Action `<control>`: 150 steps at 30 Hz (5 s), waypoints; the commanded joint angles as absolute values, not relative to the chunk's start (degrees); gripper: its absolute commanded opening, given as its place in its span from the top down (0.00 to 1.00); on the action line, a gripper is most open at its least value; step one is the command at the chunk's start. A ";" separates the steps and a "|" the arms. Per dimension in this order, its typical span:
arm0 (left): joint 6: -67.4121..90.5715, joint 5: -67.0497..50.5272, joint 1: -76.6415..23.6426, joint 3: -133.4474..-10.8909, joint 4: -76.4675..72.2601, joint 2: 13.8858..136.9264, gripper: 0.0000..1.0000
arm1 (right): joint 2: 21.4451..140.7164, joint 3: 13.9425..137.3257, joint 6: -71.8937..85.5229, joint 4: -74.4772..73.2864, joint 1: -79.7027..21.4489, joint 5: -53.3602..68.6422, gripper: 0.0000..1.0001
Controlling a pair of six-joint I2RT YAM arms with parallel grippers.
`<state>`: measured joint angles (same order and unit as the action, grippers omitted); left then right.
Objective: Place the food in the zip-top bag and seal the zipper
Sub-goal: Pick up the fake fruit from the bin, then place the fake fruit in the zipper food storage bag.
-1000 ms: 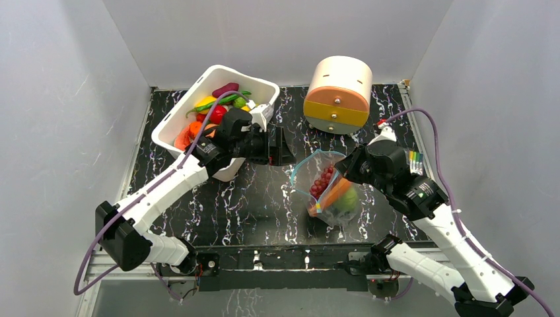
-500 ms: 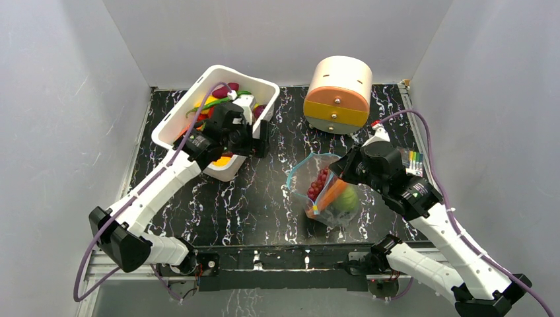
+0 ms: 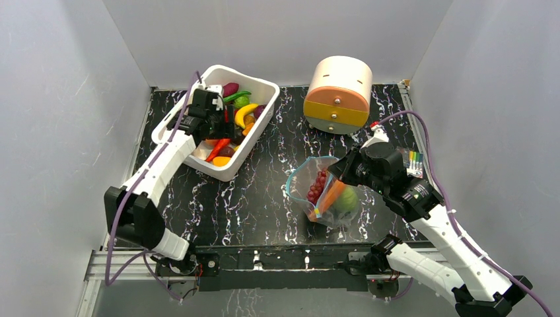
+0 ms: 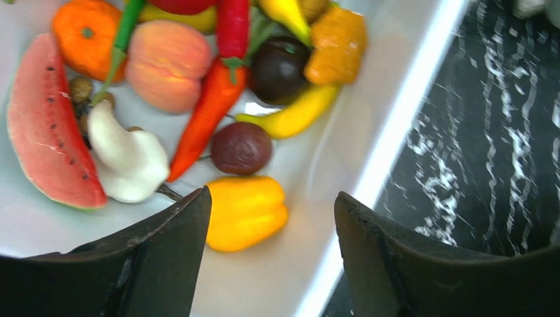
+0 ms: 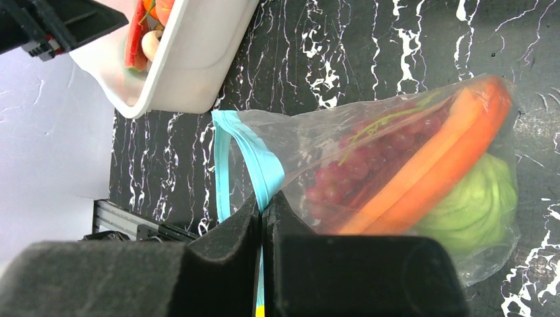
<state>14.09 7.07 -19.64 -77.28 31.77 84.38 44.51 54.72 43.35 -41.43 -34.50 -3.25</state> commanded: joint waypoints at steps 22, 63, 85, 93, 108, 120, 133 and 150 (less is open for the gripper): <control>4.13 0.97 -5.64 -82.30 19.60 102.59 0.16 | 45.97 58.68 41.41 -37.57 -34.63 -3.22 1.00; 8.59 -2.04 -5.54 -79.89 24.00 101.07 0.54 | 48.08 58.25 44.33 -35.30 -34.63 -4.52 1.00; 11.29 -15.82 -5.98 -77.20 35.34 82.33 0.58 | 48.31 58.27 45.12 -34.66 -34.63 -4.66 1.00; 15.44 -29.08 -7.49 -74.27 33.75 75.79 0.61 | 48.65 58.79 45.96 -34.39 -34.63 -4.26 1.00; 25.62 -34.59 -26.50 -71.12 24.05 72.46 0.62 | 49.13 60.27 46.33 -33.93 -34.63 -3.79 1.00; 32.51 -40.81 -34.10 -66.27 10.86 72.80 0.62 | 49.68 60.47 46.63 -32.63 -34.63 -2.58 1.00; 32.23 -37.26 -40.08 -64.80 9.89 76.59 0.62 | 49.10 60.05 46.68 -31.32 -34.58 -0.61 1.00; 30.03 -29.00 -44.07 -67.16 15.32 82.25 0.60 | 48.38 58.40 47.02 -27.36 -34.60 4.48 1.00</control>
